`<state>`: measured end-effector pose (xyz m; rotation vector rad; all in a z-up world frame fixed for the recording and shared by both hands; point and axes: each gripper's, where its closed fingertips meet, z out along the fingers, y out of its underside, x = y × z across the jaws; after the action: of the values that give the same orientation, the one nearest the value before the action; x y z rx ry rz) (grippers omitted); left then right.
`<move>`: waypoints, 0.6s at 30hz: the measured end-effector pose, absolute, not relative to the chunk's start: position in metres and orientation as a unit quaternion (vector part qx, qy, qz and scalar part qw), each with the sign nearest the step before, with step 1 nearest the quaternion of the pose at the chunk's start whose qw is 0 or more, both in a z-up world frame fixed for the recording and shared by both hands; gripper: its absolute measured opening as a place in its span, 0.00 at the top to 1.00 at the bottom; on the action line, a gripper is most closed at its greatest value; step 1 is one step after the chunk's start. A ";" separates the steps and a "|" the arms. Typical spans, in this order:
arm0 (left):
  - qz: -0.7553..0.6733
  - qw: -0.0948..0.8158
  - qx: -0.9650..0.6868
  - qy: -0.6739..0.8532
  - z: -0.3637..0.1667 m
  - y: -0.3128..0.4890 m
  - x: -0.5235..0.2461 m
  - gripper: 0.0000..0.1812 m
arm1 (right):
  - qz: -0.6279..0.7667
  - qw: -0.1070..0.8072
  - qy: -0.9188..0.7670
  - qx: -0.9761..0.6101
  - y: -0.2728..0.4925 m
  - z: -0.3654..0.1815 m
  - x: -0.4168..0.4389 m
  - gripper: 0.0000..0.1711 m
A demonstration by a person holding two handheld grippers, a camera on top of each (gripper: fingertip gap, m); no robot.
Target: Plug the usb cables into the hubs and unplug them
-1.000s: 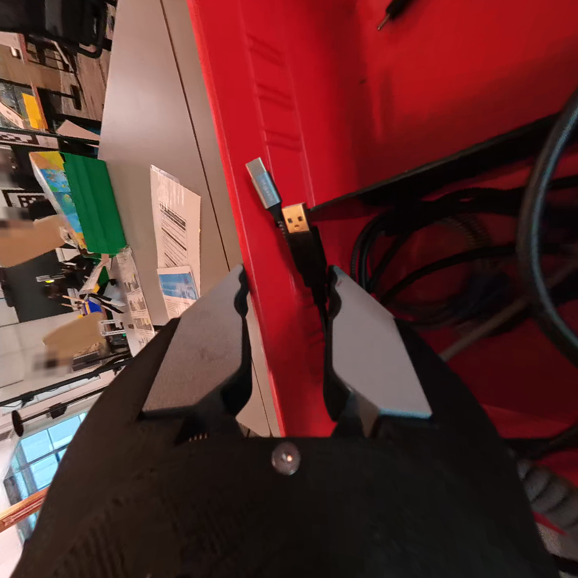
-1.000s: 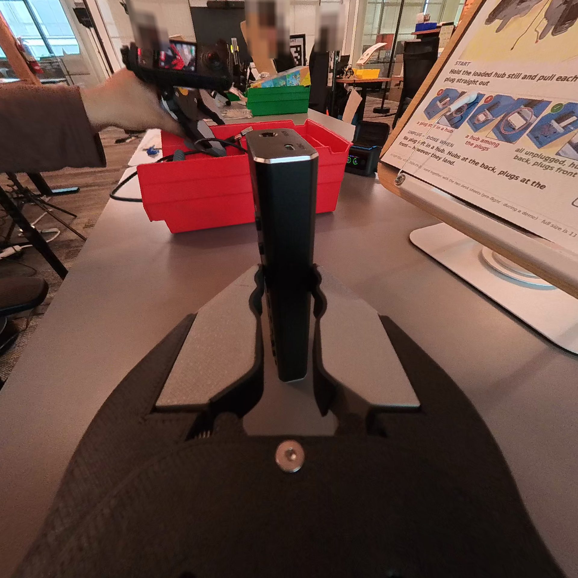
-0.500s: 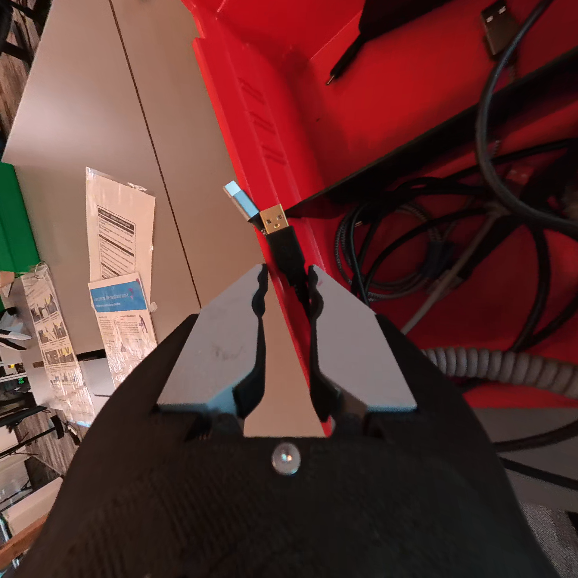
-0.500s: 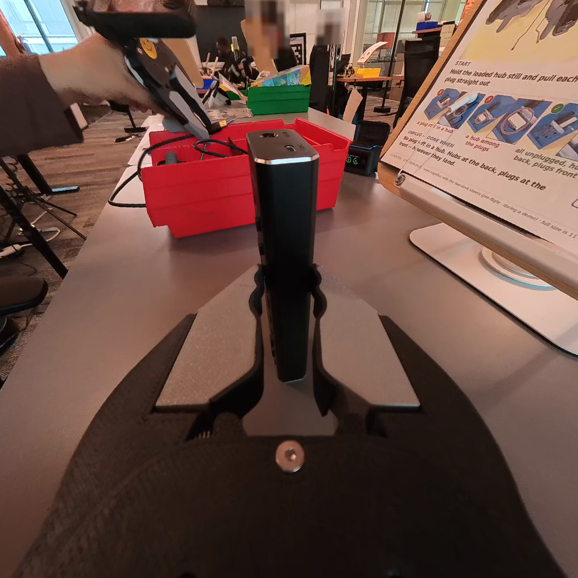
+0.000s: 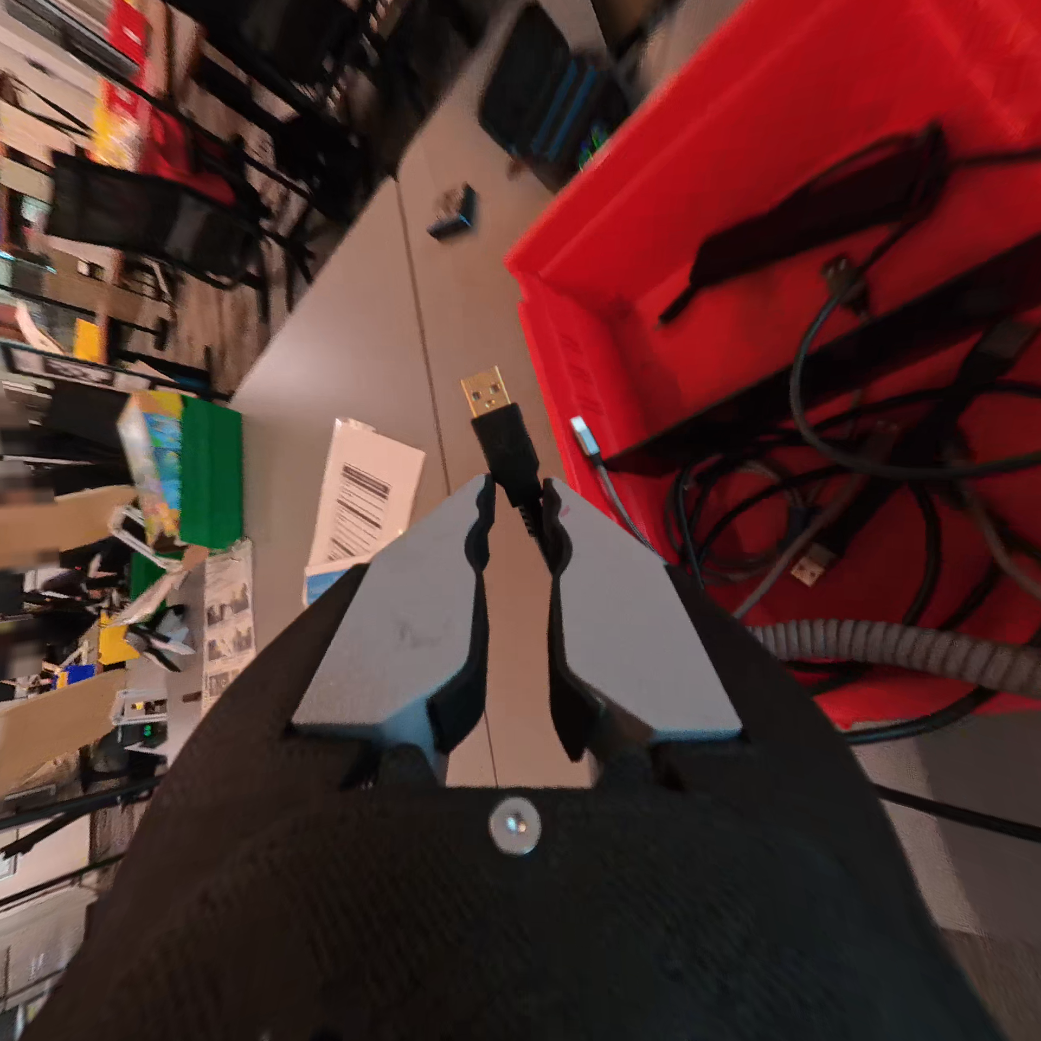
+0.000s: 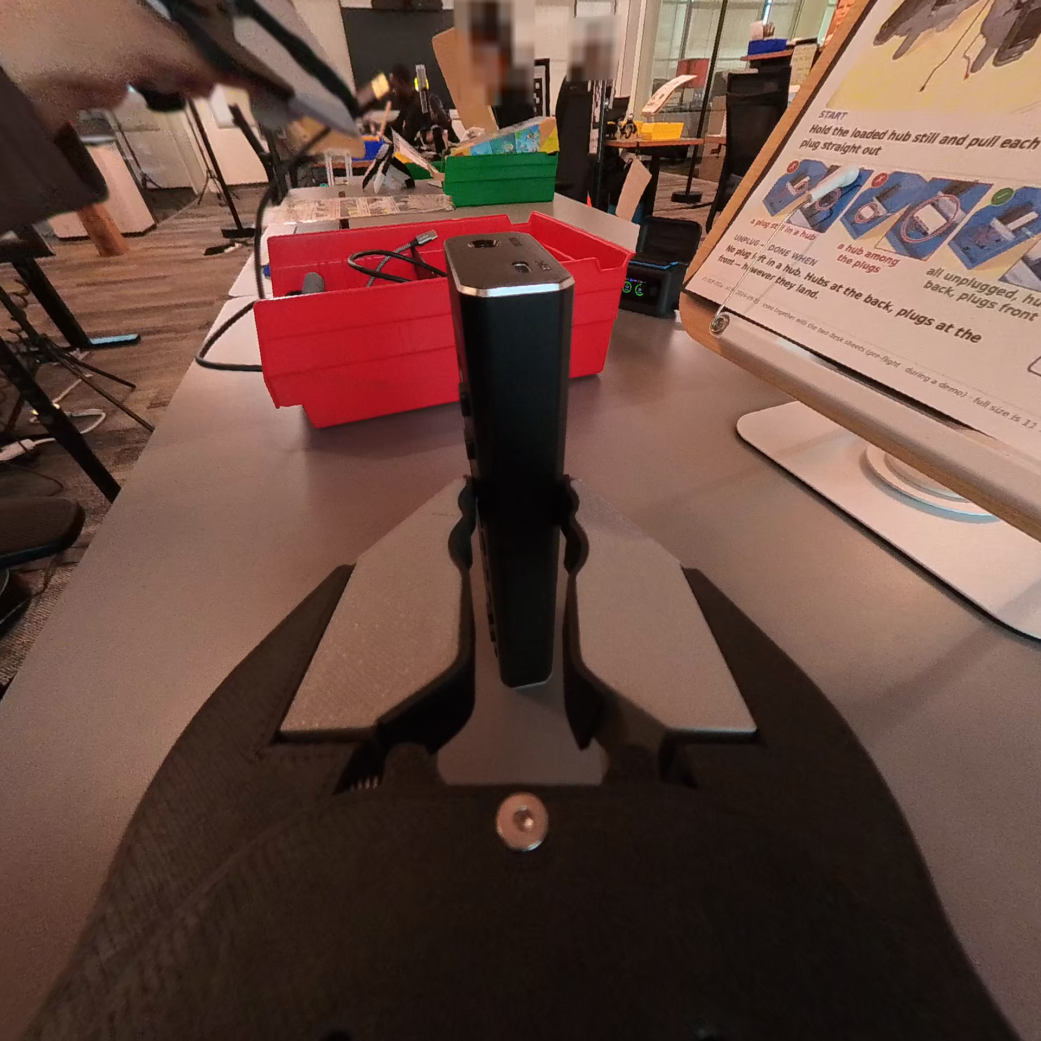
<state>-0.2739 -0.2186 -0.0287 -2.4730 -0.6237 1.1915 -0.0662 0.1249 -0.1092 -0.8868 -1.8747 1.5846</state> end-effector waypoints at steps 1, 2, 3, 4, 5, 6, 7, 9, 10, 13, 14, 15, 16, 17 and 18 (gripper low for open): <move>0.429 0.179 -0.859 -0.215 -0.013 -0.215 -0.271 0.92 | 0.586 0.262 -0.693 -0.328 0.125 -0.109 -0.066 0.85; 0.442 0.197 -0.849 -0.211 0.006 -0.211 -0.268 0.92 | 0.587 0.262 -0.693 -0.327 0.125 -0.109 -0.066 0.85; 0.459 0.215 -0.837 -0.207 0.027 -0.208 -0.265 0.92 | 0.588 0.262 -0.692 -0.327 0.125 -0.109 -0.066 0.85; 0.477 0.234 -0.823 -0.203 0.050 -0.205 -0.262 0.92 | 0.589 0.262 -0.691 -0.326 0.125 -0.108 -0.066 0.85; 0.496 0.256 -0.806 -0.199 0.076 -0.202 -0.258 0.92 | 0.591 0.262 -0.690 -0.325 0.125 -0.107 -0.066 0.85; 0.516 0.282 -0.784 -0.198 0.104 -0.199 -0.254 0.92 | 0.592 0.262 -0.689 -0.325 0.125 -0.107 -0.066 0.85; 0.537 0.313 -0.757 -0.200 0.136 -0.198 -0.250 0.92 | 0.594 0.262 -0.688 -0.325 0.125 -0.106 -0.066 0.85; 0.558 0.391 -0.703 -0.206 0.201 -0.195 -0.238 0.92 | 0.594 0.262 -0.687 -0.326 0.125 -0.106 -0.066 0.85; 0.548 0.435 -0.682 -0.213 0.229 -0.193 -0.232 0.92 | 0.594 0.263 -0.687 -0.326 0.125 -0.106 -0.066 0.85; 0.520 0.512 -0.649 -0.217 0.294 -0.186 -0.214 0.92 | 0.591 0.269 -0.687 -0.326 0.126 -0.105 -0.066 0.85; 0.522 0.522 -0.640 -0.212 0.310 -0.183 -0.209 0.92 | 0.593 0.272 -0.684 -0.325 0.127 -0.103 -0.066 0.85; 0.519 0.531 -0.637 -0.204 0.322 -0.177 -0.204 0.92 | 0.597 0.275 -0.680 -0.325 0.127 -0.101 -0.065 0.85; 0.509 0.539 -0.644 -0.193 0.328 -0.167 -0.199 0.92 | 0.601 0.276 -0.676 -0.325 0.128 -0.099 -0.065 0.85; 0.496 0.540 -0.654 -0.185 0.330 -0.157 -0.196 0.92 | 0.605 0.277 -0.672 -0.326 0.129 -0.097 -0.065 0.84; 0.490 0.536 -0.664 -0.179 0.330 -0.149 -0.194 0.92 | 0.609 0.277 -0.668 -0.327 0.131 -0.095 -0.065 0.83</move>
<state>-0.1942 -0.1492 0.3300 -1.5811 -0.4273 1.1672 -0.0653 0.1305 -0.0945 -0.8773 -1.7923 1.6350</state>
